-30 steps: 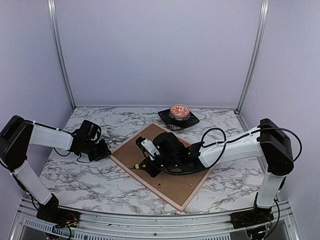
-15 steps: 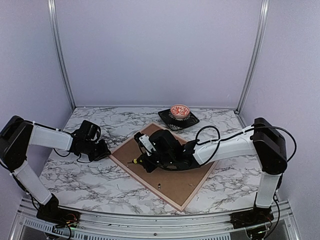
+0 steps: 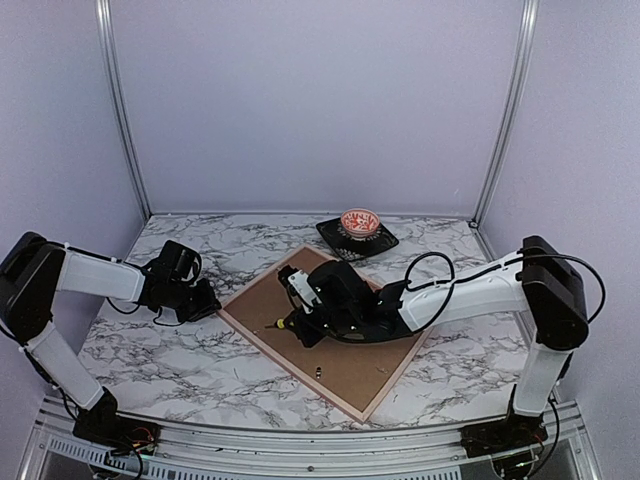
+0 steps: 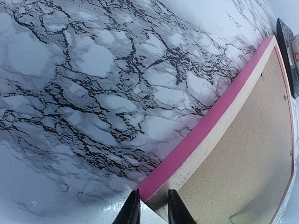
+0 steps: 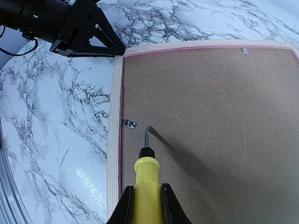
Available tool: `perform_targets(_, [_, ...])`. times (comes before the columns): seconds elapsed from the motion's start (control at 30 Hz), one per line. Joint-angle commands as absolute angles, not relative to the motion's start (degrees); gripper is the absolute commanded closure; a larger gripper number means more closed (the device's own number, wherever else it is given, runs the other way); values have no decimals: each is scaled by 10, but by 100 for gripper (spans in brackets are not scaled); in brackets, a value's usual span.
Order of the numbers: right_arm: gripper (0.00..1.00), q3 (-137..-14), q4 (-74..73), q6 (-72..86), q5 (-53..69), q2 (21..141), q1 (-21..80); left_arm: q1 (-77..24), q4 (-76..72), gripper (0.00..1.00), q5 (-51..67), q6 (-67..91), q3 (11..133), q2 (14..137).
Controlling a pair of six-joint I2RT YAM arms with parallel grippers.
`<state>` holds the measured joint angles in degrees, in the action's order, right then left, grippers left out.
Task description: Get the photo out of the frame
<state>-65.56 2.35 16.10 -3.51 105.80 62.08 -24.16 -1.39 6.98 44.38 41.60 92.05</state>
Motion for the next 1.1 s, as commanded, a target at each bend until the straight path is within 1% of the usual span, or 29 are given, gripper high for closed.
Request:
perform_targets(0.0, [100, -649, 13, 158, -16, 1035, 633, -247, 42, 78, 64, 434, 392, 941])
perform_targets(0.3, [100, -672, 5, 151, -8, 1065, 651, -247, 41, 79, 64, 436, 389, 942])
perform_targets(0.5, [100, -690, 19, 163, -29, 1084, 639, -248, 41, 79, 64, 437, 388, 943])
perform_targets(0.73, [100, -707, 32, 163, -25, 1102, 629, -249, 41, 79, 64, 437, 387, 943])
perform_targets(1.07, [100, -687, 37, 167, -29, 1079, 626, -248, 40, 79, 66, 438, 387, 946])
